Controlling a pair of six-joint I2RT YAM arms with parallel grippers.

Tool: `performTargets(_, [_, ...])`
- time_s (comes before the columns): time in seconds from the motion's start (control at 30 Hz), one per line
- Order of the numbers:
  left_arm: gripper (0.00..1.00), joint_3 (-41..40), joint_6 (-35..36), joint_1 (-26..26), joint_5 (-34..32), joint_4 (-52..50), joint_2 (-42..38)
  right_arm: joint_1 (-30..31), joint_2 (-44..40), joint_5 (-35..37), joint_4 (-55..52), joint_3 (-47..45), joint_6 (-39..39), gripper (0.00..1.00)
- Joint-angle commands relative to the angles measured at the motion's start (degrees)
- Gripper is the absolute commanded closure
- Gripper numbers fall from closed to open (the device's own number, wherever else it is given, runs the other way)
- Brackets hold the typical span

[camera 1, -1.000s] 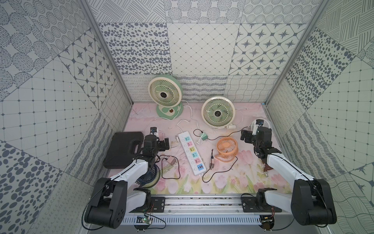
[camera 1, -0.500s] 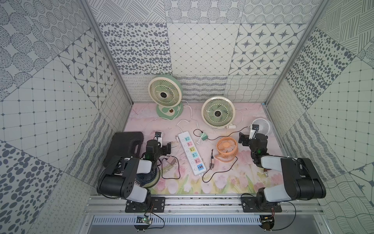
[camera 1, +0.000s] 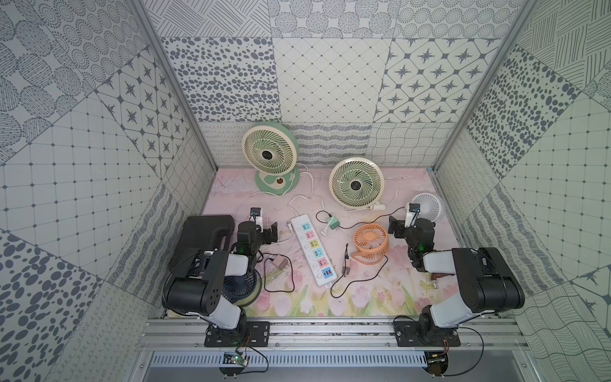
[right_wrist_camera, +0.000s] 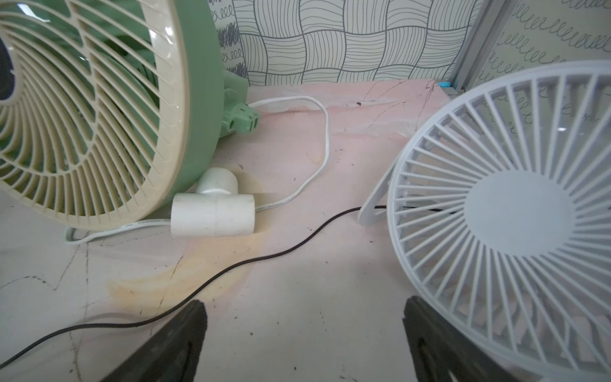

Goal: Unplug the desk fan from the power strip
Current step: Reset both arms

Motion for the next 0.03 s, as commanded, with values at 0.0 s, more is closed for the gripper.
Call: performTargets(0.0, [0.01, 0.53, -1.03, 0.55, -1.07, 1.64, 0.36, 0.13, 0.01, -0.86, 2.34, 1.05, -0.83, 0.03])
